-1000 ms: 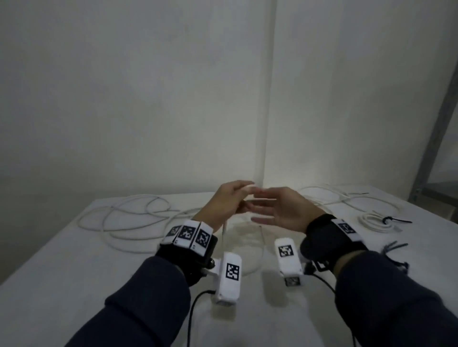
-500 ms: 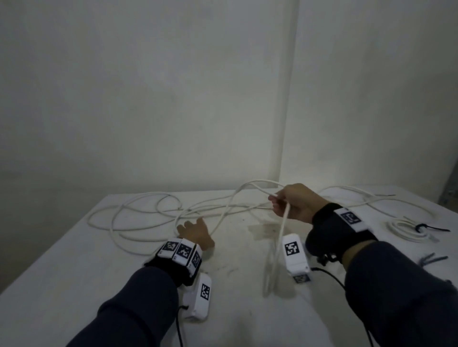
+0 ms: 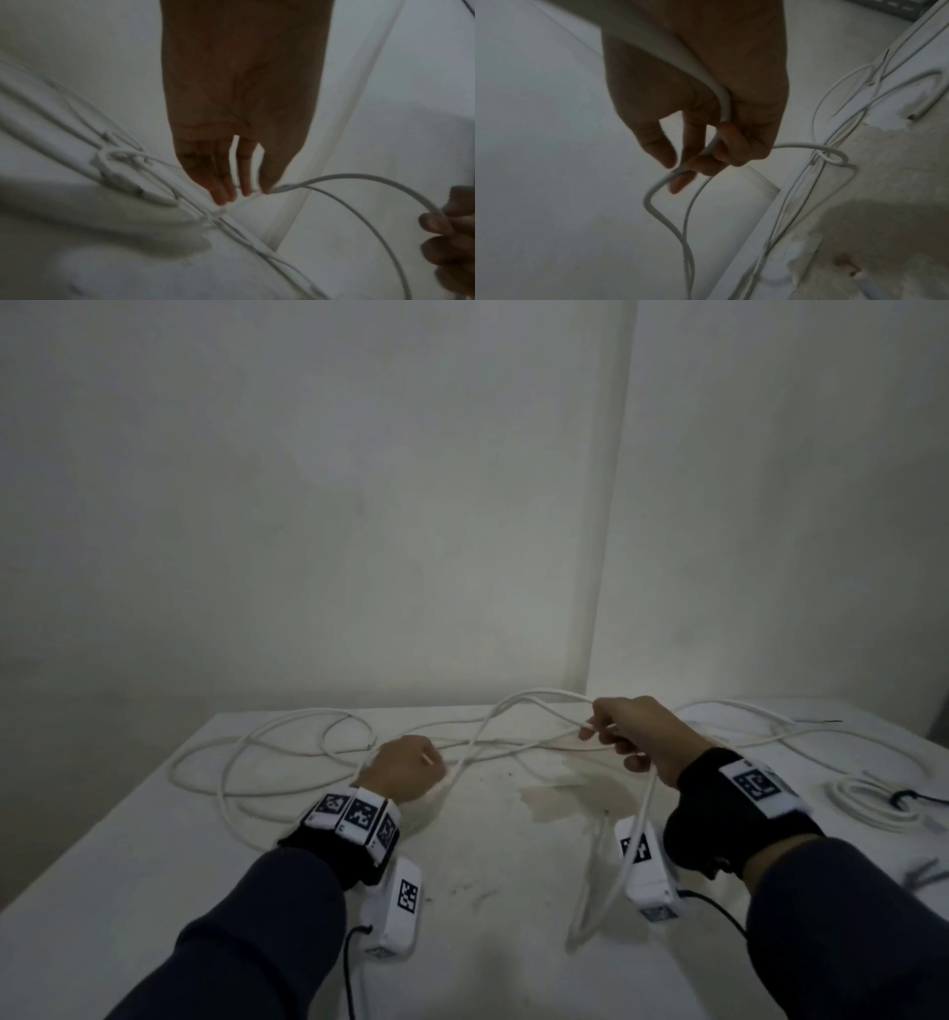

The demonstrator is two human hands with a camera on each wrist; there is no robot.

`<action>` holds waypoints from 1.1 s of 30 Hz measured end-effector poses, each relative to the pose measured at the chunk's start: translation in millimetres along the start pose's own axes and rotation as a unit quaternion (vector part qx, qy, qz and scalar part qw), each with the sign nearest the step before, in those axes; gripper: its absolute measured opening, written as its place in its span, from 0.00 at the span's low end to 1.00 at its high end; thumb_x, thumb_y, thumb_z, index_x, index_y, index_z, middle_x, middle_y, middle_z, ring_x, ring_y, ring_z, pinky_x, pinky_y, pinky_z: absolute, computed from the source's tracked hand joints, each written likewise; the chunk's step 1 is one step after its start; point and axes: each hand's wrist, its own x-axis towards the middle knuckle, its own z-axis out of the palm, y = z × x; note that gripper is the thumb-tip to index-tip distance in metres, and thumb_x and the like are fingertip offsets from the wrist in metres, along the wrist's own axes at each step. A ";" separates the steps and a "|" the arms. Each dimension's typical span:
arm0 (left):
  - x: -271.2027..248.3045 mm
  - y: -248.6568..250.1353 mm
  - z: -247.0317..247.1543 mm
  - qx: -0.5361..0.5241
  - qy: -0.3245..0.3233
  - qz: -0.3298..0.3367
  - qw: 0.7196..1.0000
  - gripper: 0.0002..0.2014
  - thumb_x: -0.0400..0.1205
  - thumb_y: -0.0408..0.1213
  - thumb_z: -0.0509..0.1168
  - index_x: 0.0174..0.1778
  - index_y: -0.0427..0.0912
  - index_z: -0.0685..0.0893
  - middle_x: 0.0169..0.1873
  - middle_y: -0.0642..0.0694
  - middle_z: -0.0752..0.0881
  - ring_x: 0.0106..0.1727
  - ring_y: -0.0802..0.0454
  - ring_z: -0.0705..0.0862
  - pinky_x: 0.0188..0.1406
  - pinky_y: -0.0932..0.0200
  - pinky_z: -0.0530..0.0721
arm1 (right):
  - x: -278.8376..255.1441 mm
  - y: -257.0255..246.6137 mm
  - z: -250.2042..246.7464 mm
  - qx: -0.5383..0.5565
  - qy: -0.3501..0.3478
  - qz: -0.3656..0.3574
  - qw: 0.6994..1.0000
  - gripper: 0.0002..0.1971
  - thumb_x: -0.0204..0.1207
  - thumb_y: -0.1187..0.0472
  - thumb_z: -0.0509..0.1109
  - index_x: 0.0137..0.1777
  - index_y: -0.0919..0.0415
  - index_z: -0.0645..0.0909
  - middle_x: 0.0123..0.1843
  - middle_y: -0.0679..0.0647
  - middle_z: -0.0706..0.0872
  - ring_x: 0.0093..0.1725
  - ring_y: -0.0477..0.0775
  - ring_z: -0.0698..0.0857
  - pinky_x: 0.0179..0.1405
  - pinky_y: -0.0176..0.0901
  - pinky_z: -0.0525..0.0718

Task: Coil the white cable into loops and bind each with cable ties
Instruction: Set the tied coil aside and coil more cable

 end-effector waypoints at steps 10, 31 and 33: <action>22.2 102.9 -5.1 -0.786 -0.095 -0.085 0.605 0.18 0.83 0.40 0.66 0.56 0.26 0.75 0.46 0.32 0.85 0.42 0.44 0.87 0.40 0.53 0.90 | -5.3 8.0 -21.6 0.061 0.020 -0.098 0.993 0.10 0.71 0.55 0.75 0.34 0.61 0.89 0.29 0.48 0.75 0.34 0.48 0.72 0.32 0.39 0.68; 4.2 93.4 -47.4 -0.492 0.045 -0.079 0.866 0.09 0.82 0.27 0.56 0.38 0.33 0.77 0.23 0.45 0.75 0.10 0.59 0.66 0.11 0.72 0.65 | 4.1 8.6 18.1 -0.111 -0.130 -0.133 0.976 0.16 0.78 0.66 0.68 0.59 0.45 0.84 0.60 0.49 0.81 0.44 0.49 0.82 0.34 0.32 0.78; 0.0 85.6 -54.8 -0.459 0.033 -0.079 0.884 0.08 0.81 0.29 0.56 0.39 0.34 0.77 0.23 0.46 0.73 0.12 0.59 0.62 0.11 0.72 0.60 | 11.3 5.9 32.0 -0.097 -0.045 -0.171 0.979 0.14 0.76 0.66 0.70 0.56 0.47 0.82 0.65 0.58 0.75 0.52 0.58 0.81 0.39 0.38 0.78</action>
